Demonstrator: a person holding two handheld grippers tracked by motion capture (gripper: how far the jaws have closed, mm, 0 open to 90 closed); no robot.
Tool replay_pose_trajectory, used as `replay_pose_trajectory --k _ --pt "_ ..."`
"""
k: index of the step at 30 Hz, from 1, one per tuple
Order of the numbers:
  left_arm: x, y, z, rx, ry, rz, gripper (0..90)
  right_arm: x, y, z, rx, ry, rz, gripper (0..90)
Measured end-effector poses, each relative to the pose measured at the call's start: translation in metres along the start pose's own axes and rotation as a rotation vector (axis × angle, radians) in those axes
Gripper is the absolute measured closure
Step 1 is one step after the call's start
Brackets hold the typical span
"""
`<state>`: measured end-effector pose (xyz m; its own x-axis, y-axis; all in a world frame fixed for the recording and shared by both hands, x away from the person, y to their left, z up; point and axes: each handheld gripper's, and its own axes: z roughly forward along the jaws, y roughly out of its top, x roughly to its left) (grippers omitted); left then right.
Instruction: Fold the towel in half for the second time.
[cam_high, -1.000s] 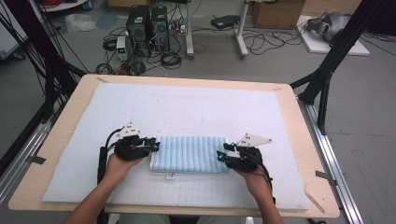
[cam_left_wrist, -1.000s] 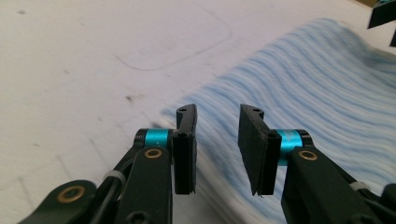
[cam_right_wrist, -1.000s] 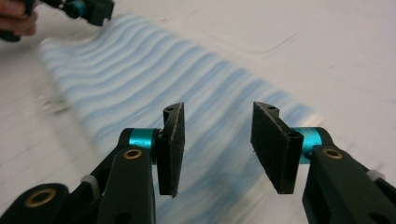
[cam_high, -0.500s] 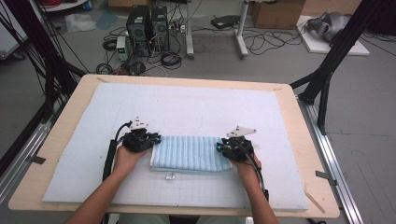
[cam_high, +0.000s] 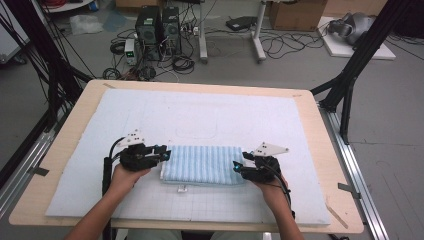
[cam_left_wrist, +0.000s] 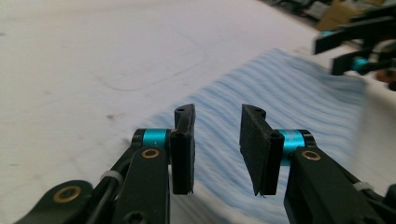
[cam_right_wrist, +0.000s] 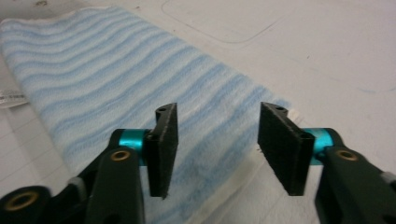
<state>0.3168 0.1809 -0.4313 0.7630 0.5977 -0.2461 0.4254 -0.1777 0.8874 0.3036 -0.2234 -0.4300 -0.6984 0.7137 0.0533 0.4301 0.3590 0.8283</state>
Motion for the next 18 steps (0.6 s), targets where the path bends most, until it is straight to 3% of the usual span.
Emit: replay_pose_trajectory --k 2,6,10,12,15,18 --pt "-0.006 -0.006 -0.003 0.012 -0.031 0.016 64.4 0.001 -0.003 -0.001 0.011 0.018 -0.001 39.8" --pt "-0.015 -0.013 -0.004 0.055 -0.052 0.060 62.8 0.006 -0.009 -0.002 0.055 0.016 -0.034 33.8" --pt "-0.019 -0.023 -0.002 0.149 0.003 0.142 59.8 0.009 -0.017 -0.004 0.101 -0.018 -0.081 32.2" --pt "-0.019 -0.024 -0.002 0.173 0.032 0.164 59.4 0.008 -0.018 -0.007 0.098 -0.022 -0.068 31.7" --pt "-0.018 -0.020 -0.005 0.136 0.050 0.152 57.8 0.005 -0.015 -0.014 0.051 -0.027 -0.048 30.8" --pt "-0.011 -0.013 -0.010 0.060 0.058 0.092 55.3 0.000 -0.009 -0.024 -0.016 -0.045 -0.016 29.3"
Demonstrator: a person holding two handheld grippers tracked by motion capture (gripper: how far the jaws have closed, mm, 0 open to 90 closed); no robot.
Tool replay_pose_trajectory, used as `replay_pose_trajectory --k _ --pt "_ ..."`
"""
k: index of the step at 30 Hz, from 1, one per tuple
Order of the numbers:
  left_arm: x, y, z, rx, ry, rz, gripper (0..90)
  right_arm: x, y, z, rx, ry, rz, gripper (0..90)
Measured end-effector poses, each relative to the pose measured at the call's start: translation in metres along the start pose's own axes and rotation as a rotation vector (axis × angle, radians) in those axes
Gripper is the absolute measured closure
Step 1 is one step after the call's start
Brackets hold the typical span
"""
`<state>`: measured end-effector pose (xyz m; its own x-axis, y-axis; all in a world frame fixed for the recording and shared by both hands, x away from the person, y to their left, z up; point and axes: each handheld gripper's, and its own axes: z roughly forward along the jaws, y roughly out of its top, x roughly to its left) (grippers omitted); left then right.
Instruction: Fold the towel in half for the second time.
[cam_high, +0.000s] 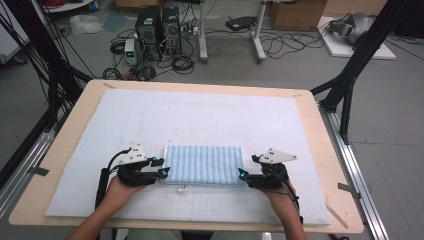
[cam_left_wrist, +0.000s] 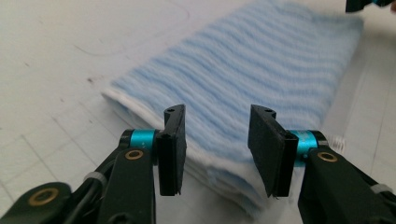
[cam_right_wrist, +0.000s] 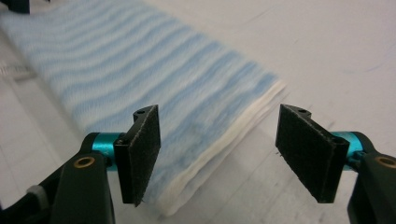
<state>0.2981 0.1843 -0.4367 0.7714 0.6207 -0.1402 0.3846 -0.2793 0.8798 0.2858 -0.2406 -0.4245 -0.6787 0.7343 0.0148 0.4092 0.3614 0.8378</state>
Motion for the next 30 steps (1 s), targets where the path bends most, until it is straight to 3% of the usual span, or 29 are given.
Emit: replay_pose_trajectory --k 4,7,10,11,13,19,30 --pt "0.012 0.007 -0.004 -0.091 0.033 -0.058 47.9 -0.009 0.005 -0.012 -0.050 -0.059 0.027 25.1" --pt "0.020 0.012 -0.009 -0.164 0.079 -0.105 41.9 -0.018 0.004 -0.021 -0.054 -0.135 0.056 20.3" --pt "0.027 0.013 -0.014 -0.223 0.145 -0.125 27.3 -0.026 -0.001 -0.030 -0.062 -0.192 0.081 16.5" --pt "0.029 0.013 -0.016 -0.230 0.150 -0.118 22.2 -0.028 -0.003 -0.032 -0.066 -0.208 0.082 14.7" --pt "0.030 0.012 -0.020 -0.251 0.156 -0.103 22.0 -0.032 -0.006 -0.035 -0.068 -0.233 0.090 12.4" --pt "0.033 0.008 -0.028 -0.262 0.156 -0.073 21.7 -0.037 -0.010 -0.042 -0.074 -0.235 0.106 11.3" --pt "0.039 0.002 -0.043 -0.272 0.201 -0.082 21.9 -0.036 -0.010 -0.047 -0.094 -0.236 0.124 10.9"
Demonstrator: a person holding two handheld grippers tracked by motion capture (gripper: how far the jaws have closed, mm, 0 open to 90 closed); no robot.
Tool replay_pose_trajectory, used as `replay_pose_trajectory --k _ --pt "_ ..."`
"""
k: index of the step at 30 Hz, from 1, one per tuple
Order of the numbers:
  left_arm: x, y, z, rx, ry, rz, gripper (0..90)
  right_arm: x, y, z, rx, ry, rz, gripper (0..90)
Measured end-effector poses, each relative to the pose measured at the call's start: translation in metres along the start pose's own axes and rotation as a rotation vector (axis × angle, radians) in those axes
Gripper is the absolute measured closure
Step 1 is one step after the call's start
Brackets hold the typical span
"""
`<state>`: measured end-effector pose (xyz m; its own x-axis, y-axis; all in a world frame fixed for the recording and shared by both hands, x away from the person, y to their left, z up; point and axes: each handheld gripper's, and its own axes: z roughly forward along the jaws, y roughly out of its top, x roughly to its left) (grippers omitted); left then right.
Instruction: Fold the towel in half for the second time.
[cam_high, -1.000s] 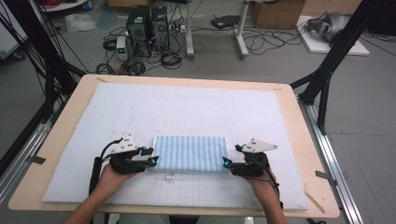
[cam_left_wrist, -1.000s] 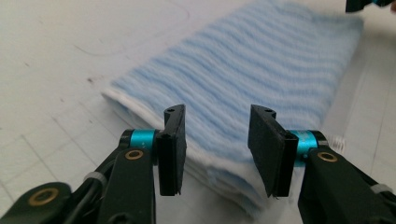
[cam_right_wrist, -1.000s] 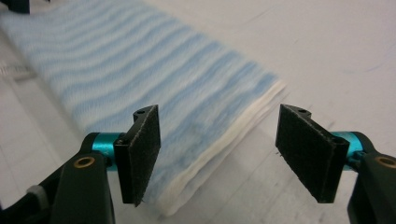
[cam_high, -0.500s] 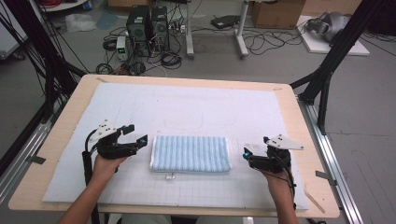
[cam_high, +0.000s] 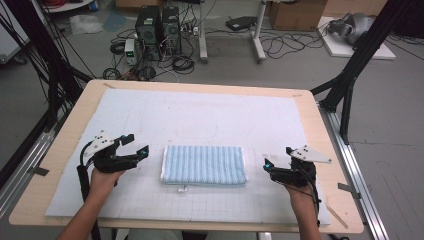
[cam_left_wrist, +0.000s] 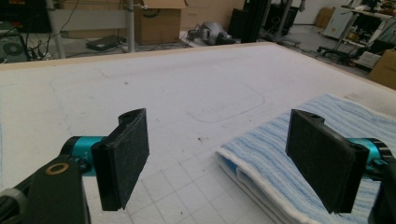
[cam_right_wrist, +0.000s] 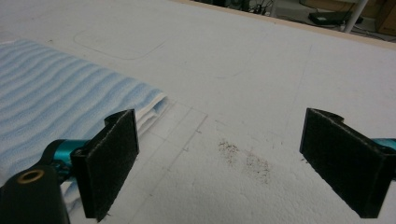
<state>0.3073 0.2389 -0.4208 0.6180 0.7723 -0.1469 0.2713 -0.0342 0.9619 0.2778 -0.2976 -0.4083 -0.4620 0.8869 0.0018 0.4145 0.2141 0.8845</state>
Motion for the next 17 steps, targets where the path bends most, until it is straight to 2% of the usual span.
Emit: replay_pose_trajectory --k 17 --pt "-0.0001 -0.0030 0.0013 0.016 0.001 -0.002 22.3 -0.0001 -0.0006 0.0035 -0.009 0.017 0.005 10.9"
